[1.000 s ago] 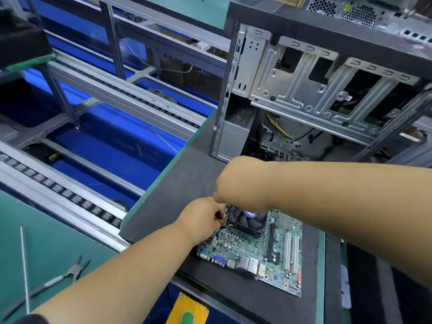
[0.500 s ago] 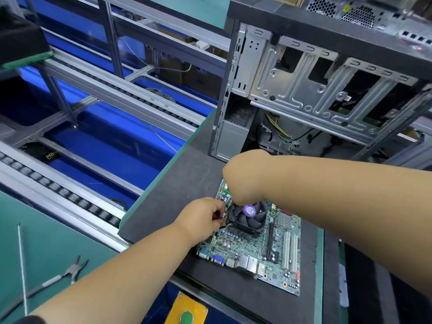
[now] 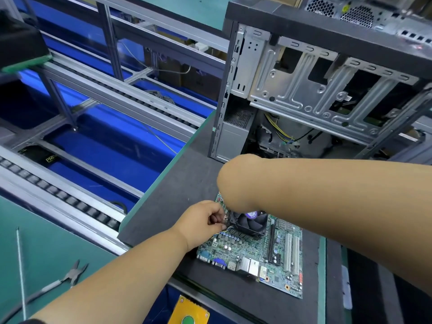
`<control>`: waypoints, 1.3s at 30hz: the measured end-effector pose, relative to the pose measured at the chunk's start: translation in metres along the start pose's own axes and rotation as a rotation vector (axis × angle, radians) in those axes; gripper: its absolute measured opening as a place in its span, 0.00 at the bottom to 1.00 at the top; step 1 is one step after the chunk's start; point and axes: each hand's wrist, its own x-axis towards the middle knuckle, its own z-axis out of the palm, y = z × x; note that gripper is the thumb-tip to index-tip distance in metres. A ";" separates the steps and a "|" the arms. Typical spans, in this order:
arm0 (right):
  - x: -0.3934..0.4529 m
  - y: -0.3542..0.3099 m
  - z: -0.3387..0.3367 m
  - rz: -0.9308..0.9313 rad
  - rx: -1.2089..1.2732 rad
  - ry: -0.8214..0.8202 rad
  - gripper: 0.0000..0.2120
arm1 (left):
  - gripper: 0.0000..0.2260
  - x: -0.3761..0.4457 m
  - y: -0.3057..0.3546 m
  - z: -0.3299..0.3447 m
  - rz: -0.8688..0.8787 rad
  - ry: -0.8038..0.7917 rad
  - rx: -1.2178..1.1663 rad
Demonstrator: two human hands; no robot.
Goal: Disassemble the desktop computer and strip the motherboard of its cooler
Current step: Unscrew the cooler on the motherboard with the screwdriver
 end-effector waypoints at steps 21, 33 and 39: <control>-0.008 0.003 0.012 -0.066 -0.101 0.071 0.02 | 0.15 -0.001 -0.003 0.001 0.020 0.040 -0.063; -0.012 0.001 0.010 0.088 0.065 0.194 0.13 | 0.14 0.001 -0.003 0.002 -0.084 0.070 -0.186; -0.004 0.003 0.010 -0.015 0.019 -0.103 0.20 | 0.15 0.001 -0.001 -0.001 -0.125 0.059 -0.229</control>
